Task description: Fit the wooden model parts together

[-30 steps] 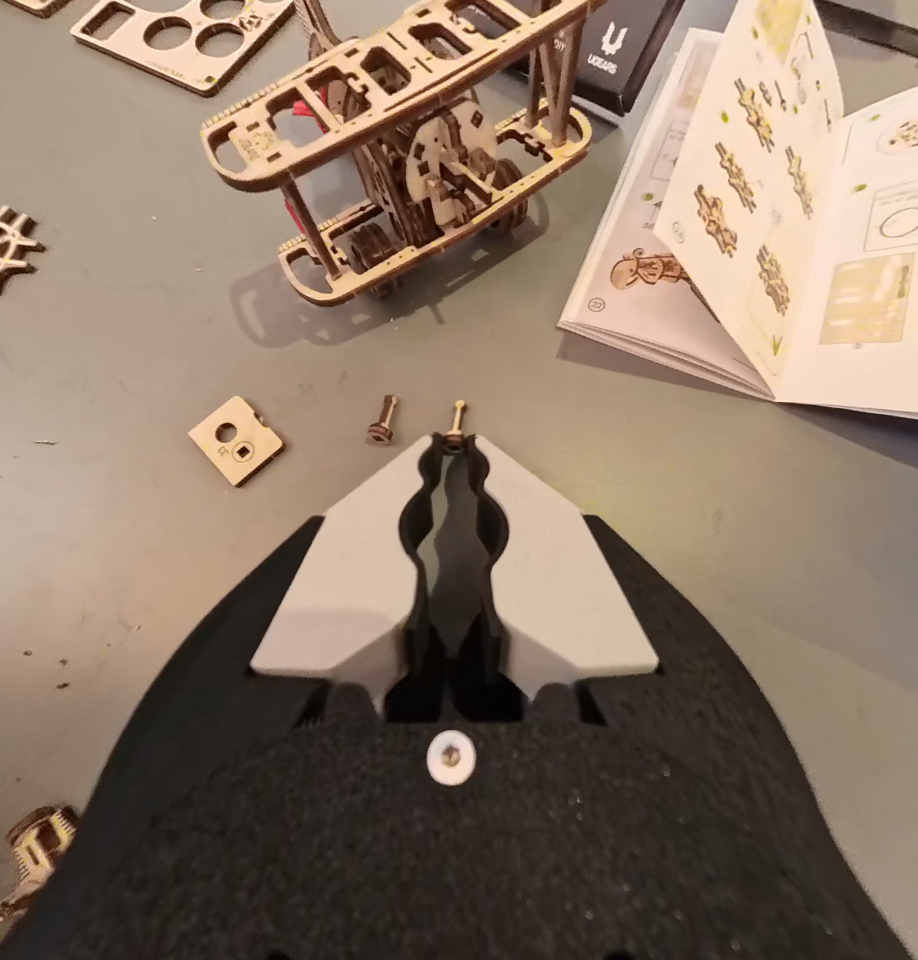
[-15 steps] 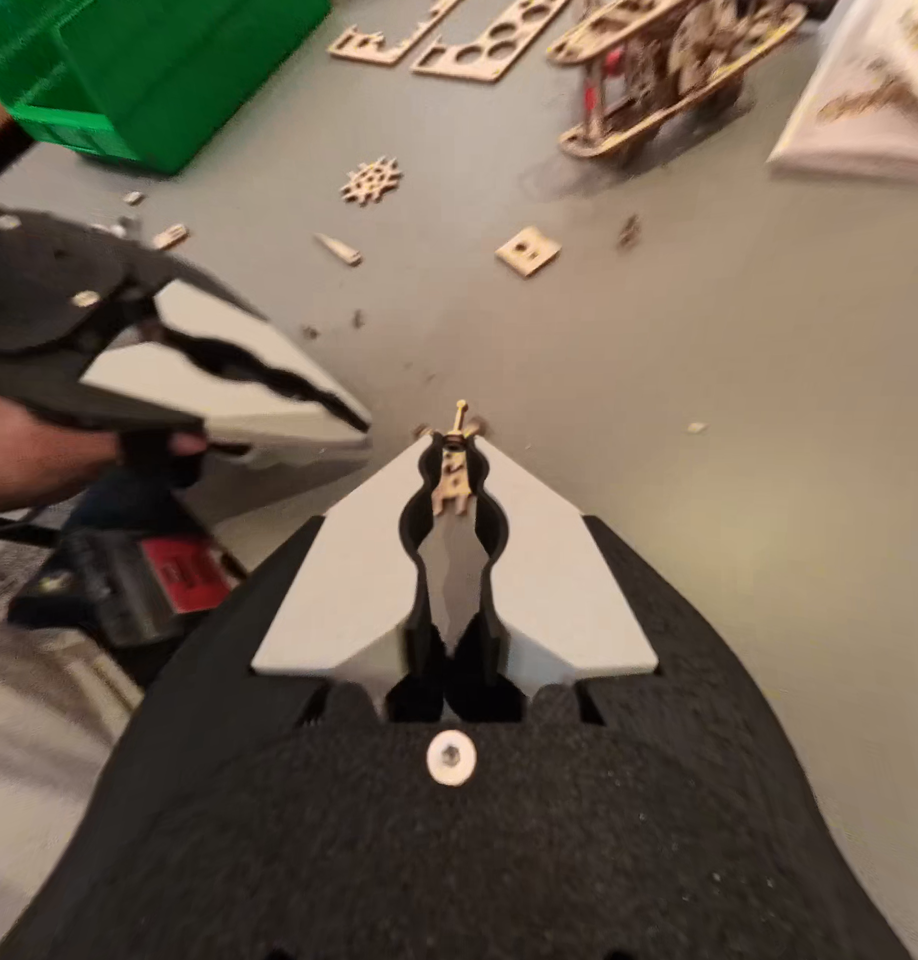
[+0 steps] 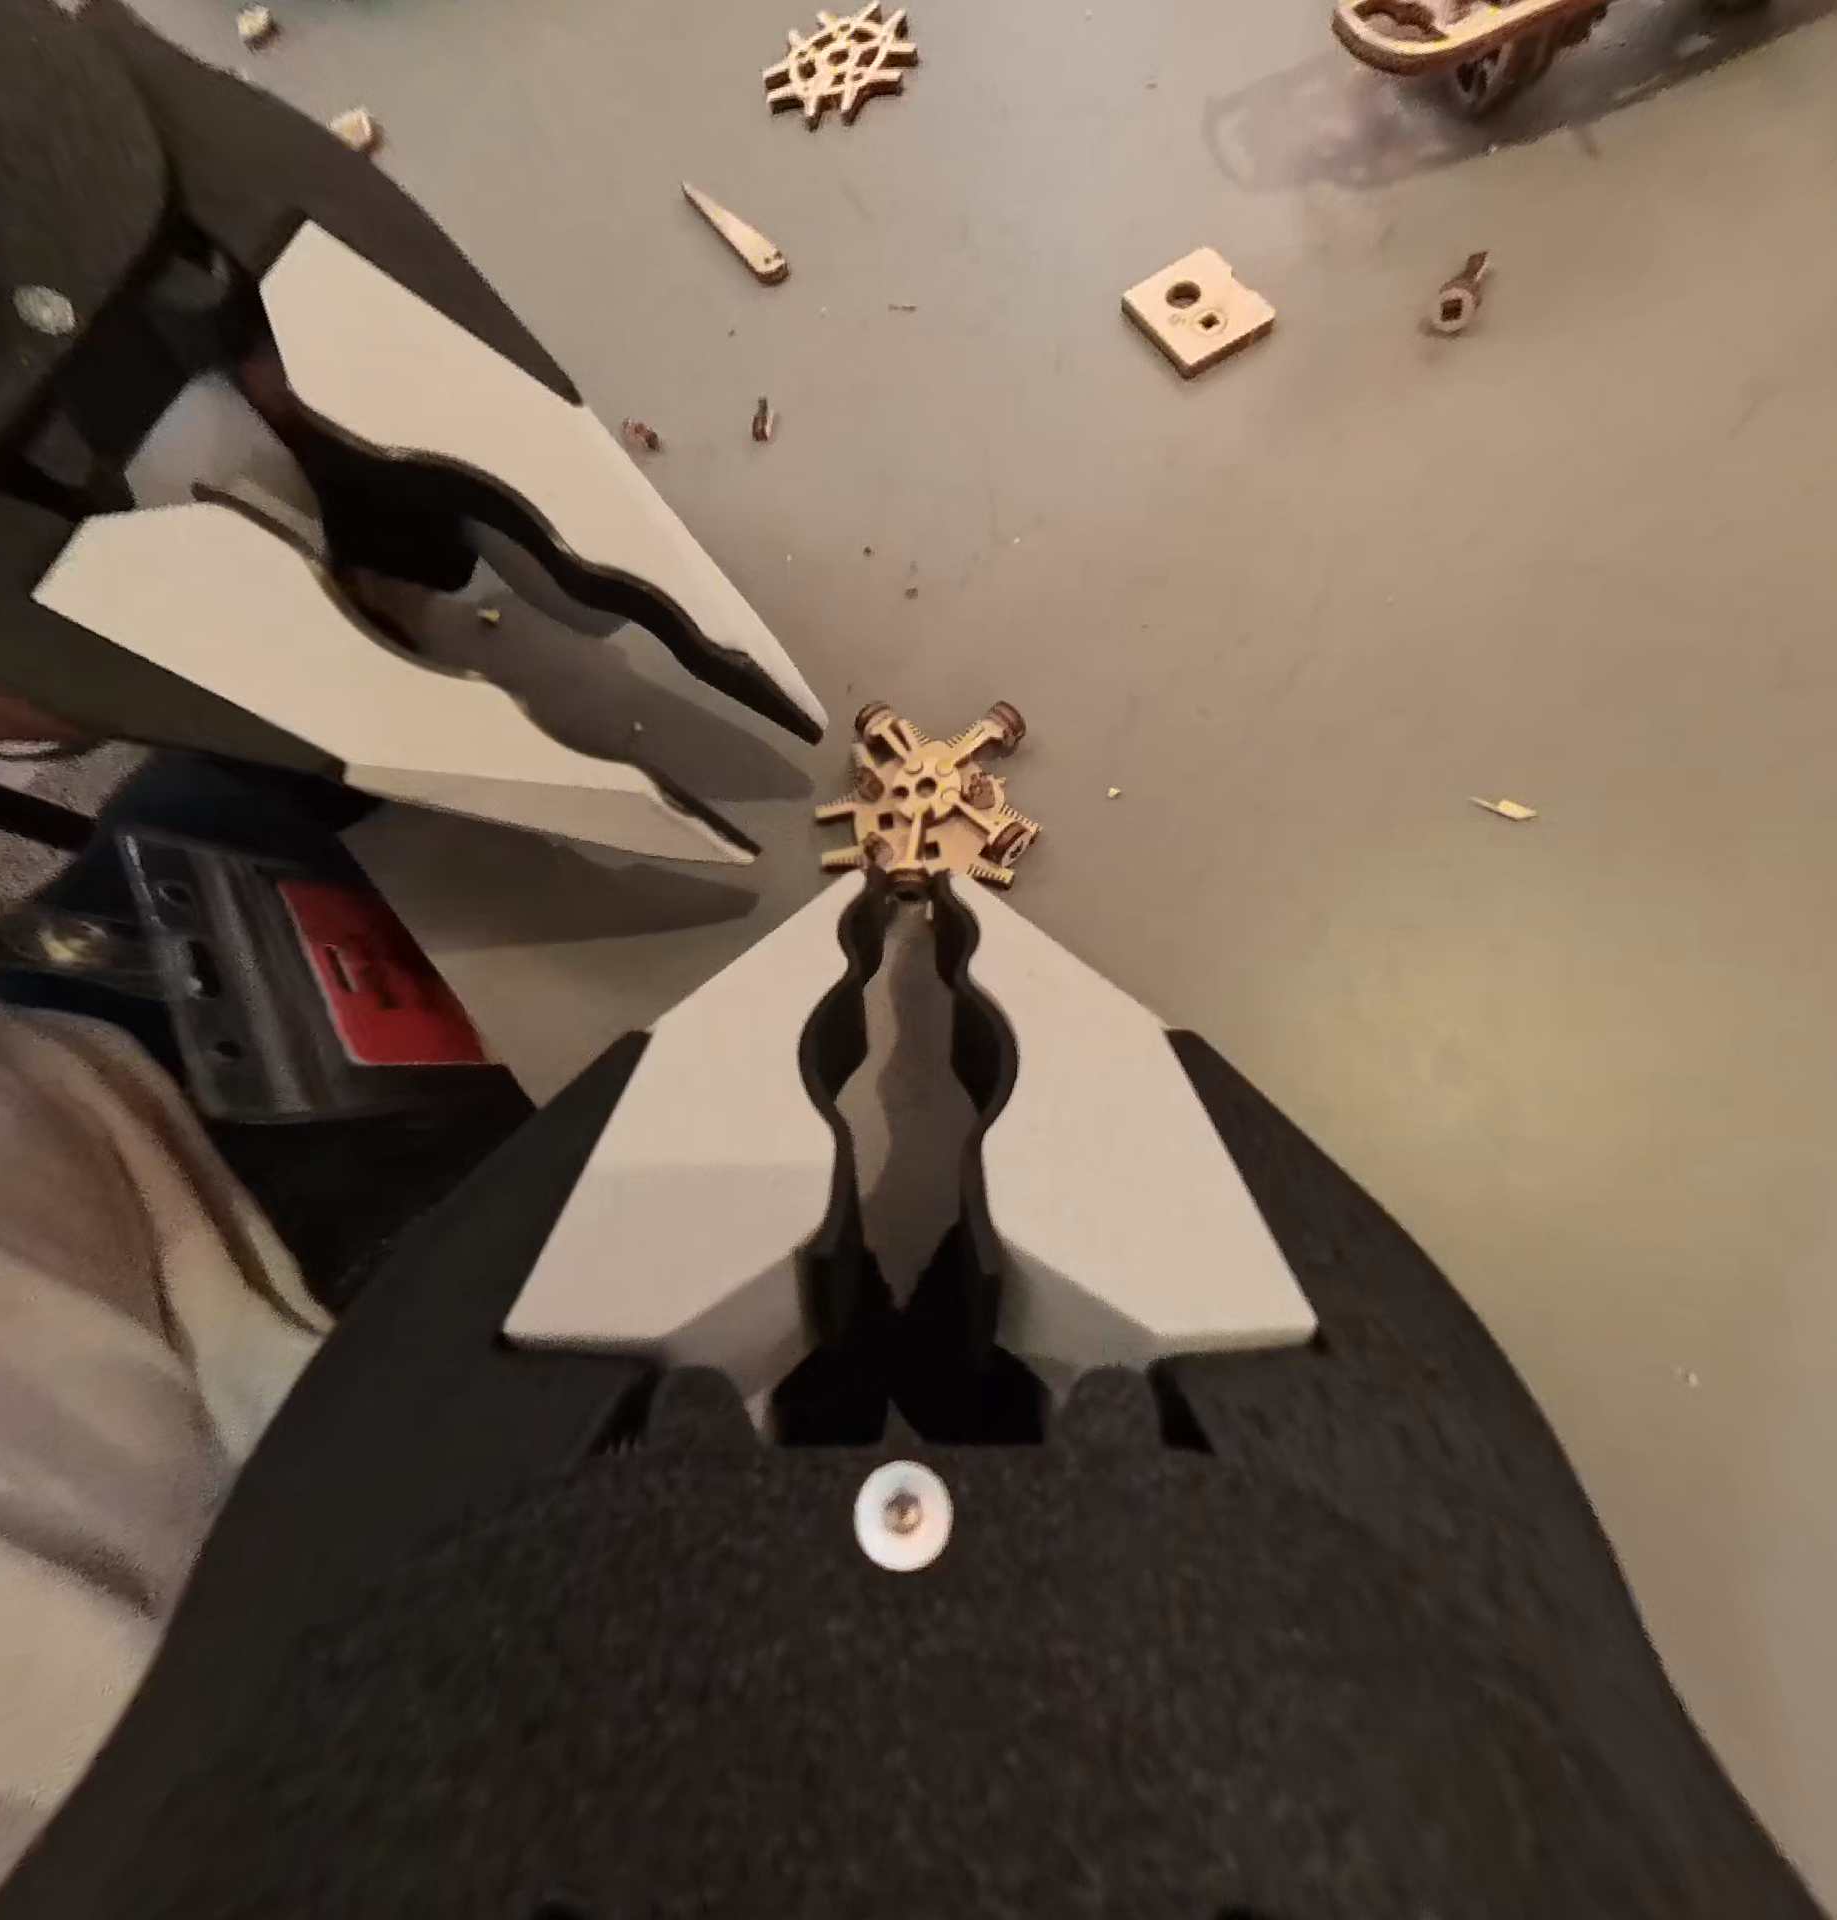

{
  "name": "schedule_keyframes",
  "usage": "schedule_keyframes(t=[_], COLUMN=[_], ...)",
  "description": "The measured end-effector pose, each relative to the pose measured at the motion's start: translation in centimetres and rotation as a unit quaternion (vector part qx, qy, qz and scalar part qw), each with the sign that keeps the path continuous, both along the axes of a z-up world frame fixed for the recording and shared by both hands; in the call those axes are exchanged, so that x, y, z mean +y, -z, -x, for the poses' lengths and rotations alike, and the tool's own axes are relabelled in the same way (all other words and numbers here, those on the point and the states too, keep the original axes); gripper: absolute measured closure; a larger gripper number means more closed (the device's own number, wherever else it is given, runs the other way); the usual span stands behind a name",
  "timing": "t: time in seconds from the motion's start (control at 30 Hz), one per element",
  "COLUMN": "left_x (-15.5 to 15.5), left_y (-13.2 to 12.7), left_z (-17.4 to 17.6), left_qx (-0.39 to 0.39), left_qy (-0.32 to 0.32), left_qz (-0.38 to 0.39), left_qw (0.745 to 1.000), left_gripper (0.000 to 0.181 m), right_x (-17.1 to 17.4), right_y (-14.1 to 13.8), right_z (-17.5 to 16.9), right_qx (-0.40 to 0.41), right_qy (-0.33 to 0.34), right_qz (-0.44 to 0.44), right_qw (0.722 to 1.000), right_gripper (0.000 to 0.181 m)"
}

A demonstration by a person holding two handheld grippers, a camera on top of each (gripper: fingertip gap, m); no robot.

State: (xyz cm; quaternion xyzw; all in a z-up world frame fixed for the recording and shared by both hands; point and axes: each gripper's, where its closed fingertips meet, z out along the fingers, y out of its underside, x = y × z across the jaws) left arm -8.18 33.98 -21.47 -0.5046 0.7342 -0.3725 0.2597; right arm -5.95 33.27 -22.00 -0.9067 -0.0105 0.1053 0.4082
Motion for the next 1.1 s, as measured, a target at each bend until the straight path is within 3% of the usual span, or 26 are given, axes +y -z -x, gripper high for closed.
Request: schedule_keyframes(t=[0.43, 0.83, 1.1], left_x=[-1.1, -1.0, 0.2], left_y=[0.1, 0.8, 1.5], left_z=[0.3, 0.2, -0.4], left_qx=[0.005, 0.024, 0.034], left_qy=[0.038, 0.033, -0.02], left_qz=[0.007, -0.007, -0.046], left_qw=[0.999, 0.999, 0.998], left_gripper=[0.137, 0.141, 0.144], right_x=[0.2, 0.3, 0.3], right_y=[0.4, 0.6, 0.8], right_z=[0.0, 0.1, 0.0], right_qx=[-0.019, -0.017, 0.004], right_qy=[-0.028, -0.032, -0.021], right_qz=[0.019, 0.033, 0.05], right_qw=[0.999, 0.999, 0.999], right_gripper=[0.174, 0.174, 0.174])
